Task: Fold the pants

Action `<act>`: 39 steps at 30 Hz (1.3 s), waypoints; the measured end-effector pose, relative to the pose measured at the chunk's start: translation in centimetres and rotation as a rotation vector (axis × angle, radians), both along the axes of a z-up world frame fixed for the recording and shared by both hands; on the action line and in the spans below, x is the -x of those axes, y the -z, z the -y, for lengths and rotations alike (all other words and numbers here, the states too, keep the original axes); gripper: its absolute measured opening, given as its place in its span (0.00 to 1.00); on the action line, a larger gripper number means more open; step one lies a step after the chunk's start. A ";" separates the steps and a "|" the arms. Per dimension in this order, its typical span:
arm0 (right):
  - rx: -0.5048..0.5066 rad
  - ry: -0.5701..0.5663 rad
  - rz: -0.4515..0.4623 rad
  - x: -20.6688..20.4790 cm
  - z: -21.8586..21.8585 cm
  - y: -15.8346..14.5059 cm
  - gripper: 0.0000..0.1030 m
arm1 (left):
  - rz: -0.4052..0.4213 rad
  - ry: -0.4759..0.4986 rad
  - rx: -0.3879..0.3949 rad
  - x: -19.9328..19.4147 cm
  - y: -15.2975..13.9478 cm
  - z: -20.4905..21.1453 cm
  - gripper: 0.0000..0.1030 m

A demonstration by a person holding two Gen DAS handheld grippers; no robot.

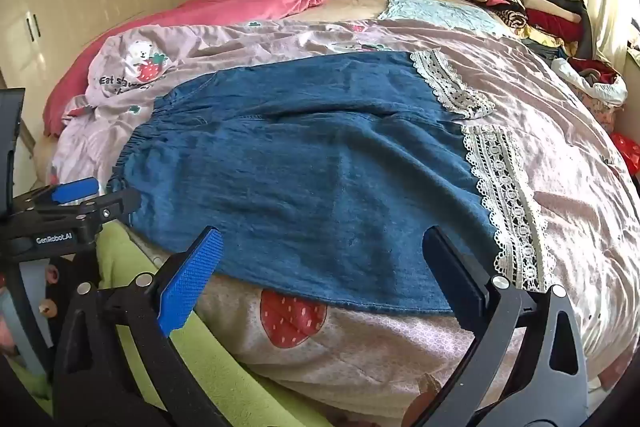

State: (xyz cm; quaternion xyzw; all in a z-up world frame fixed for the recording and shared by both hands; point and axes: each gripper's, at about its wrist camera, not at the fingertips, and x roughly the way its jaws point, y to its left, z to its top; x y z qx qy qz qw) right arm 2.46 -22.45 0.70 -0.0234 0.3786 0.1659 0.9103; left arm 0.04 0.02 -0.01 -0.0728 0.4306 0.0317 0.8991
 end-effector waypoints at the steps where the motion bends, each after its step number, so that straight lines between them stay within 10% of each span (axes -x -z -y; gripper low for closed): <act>1: 0.001 0.001 -0.002 0.0 0.0 0.0 0.92 | -0.001 0.001 0.001 0.0 0.0 0.0 0.96; 39: 0.018 -0.005 0.001 0.4 -0.6 -0.4 0.92 | 0.006 0.002 -0.007 0.8 -0.7 -0.2 0.96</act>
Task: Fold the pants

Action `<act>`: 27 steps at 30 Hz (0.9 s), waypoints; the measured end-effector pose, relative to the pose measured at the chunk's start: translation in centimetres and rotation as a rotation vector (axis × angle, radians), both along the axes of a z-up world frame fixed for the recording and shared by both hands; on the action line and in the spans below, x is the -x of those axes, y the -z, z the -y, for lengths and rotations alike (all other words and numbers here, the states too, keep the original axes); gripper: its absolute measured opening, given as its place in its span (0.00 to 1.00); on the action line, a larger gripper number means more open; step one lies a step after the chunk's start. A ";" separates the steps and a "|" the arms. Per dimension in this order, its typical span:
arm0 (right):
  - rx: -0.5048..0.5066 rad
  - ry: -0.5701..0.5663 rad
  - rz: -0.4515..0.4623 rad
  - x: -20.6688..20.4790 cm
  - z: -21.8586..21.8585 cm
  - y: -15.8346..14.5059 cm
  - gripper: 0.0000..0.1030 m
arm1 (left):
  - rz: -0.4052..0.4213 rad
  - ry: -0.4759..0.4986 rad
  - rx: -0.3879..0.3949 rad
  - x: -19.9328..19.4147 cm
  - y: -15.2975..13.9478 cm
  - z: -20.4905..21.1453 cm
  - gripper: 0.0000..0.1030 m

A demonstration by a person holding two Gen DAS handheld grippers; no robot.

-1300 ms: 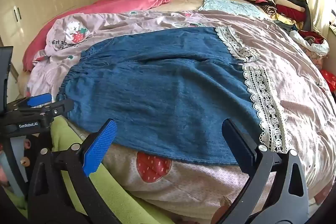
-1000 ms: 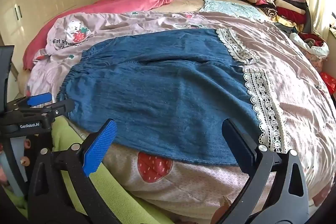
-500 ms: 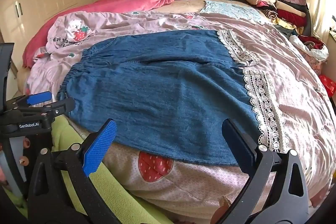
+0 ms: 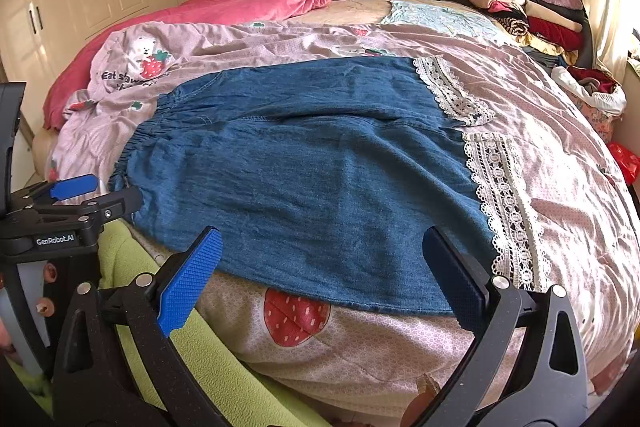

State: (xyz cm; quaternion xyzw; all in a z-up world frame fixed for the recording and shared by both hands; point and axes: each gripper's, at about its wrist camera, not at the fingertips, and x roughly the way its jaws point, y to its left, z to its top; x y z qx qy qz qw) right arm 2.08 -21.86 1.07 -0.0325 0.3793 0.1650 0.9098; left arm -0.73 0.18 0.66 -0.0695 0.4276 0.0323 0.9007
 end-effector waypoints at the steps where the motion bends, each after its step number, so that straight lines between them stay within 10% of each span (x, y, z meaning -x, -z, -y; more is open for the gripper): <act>1: 0.001 0.002 0.000 0.0 0.0 0.0 0.92 | 0.000 0.000 0.000 0.1 -0.1 -0.1 0.96; 27: 0.002 -0.002 0.003 0.0 0.0 -0.1 0.92 | 0.000 -0.007 -0.005 0.0 -0.5 -1.3 0.96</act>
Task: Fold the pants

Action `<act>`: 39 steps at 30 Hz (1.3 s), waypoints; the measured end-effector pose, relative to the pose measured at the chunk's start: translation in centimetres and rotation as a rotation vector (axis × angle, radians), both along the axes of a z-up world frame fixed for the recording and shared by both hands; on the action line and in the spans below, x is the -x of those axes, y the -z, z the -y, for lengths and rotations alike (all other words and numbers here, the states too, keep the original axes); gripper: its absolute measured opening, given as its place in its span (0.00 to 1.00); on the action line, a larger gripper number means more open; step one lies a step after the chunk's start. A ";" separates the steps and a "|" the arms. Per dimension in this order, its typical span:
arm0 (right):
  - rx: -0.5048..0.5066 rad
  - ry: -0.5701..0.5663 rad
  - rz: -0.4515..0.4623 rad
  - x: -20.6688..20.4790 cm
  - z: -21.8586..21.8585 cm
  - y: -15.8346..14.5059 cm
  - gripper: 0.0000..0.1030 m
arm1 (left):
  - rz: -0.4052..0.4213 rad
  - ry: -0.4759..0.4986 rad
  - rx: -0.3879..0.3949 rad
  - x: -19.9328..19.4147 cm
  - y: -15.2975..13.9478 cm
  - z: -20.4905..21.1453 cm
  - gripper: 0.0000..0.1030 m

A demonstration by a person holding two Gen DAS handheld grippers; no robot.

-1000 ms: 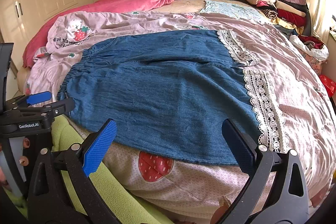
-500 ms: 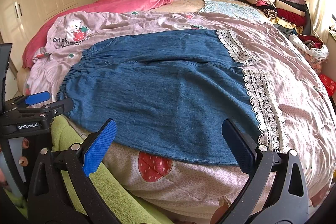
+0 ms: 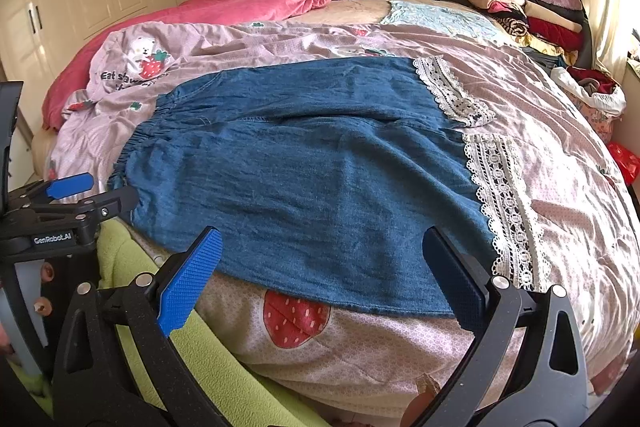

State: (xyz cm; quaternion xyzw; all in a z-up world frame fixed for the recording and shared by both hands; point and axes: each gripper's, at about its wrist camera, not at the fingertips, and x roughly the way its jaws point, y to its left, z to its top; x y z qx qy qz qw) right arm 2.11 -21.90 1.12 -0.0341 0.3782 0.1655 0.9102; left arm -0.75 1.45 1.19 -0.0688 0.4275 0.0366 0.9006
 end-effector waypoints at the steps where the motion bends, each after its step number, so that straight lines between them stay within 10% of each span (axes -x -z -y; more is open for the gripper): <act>1: 0.000 0.000 0.000 0.0 0.0 0.0 0.92 | 0.000 0.000 -0.002 0.0 -0.1 -0.2 0.96; 39: 0.041 -0.239 -0.014 -18.2 -10.3 -1.0 0.92 | -0.001 -0.164 -0.019 -12.8 0.5 -11.3 0.96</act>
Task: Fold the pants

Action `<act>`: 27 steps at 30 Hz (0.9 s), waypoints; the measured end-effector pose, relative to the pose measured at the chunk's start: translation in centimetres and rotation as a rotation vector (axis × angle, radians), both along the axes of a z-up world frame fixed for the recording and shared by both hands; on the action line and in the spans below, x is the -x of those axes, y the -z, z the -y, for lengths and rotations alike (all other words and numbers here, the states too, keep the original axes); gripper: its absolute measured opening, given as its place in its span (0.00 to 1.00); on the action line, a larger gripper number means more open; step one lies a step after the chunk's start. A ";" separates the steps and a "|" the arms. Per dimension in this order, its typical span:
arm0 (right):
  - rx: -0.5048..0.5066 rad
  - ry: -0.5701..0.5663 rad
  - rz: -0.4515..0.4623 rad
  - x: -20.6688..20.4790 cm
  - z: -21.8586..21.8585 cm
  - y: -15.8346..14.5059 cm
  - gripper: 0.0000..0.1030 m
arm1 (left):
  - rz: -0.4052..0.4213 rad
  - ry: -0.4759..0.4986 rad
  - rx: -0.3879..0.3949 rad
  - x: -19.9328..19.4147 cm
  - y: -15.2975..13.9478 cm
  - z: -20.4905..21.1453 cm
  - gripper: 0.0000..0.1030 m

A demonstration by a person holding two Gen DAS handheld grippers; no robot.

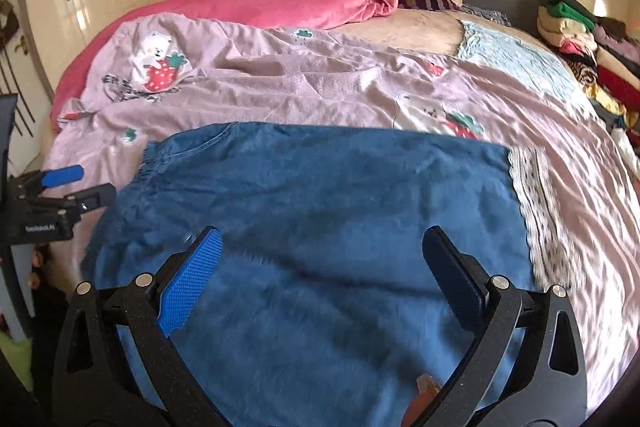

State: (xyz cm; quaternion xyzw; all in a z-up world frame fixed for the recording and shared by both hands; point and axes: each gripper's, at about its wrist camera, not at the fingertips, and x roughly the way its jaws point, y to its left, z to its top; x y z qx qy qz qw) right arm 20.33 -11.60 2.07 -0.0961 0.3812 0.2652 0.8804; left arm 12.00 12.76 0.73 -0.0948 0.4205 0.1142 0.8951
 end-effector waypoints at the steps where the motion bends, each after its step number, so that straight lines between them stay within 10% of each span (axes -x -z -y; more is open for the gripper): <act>1: 0.003 -0.002 -0.007 -0.7 -0.3 0.2 0.92 | -0.007 -0.004 0.005 -0.7 0.2 -0.5 0.96; 20: 0.233 -0.207 0.006 -9.0 -10.1 4.5 0.92 | -0.028 0.009 0.015 -8.6 4.9 -4.6 0.94; 24: 0.269 -0.230 0.019 -9.2 -11.4 5.2 0.92 | 0.018 0.084 0.066 -8.2 4.7 -4.7 0.46; 27: 0.280 -0.260 0.022 -9.1 -12.5 5.5 0.92 | 0.030 0.116 0.072 -7.9 4.5 -4.7 0.38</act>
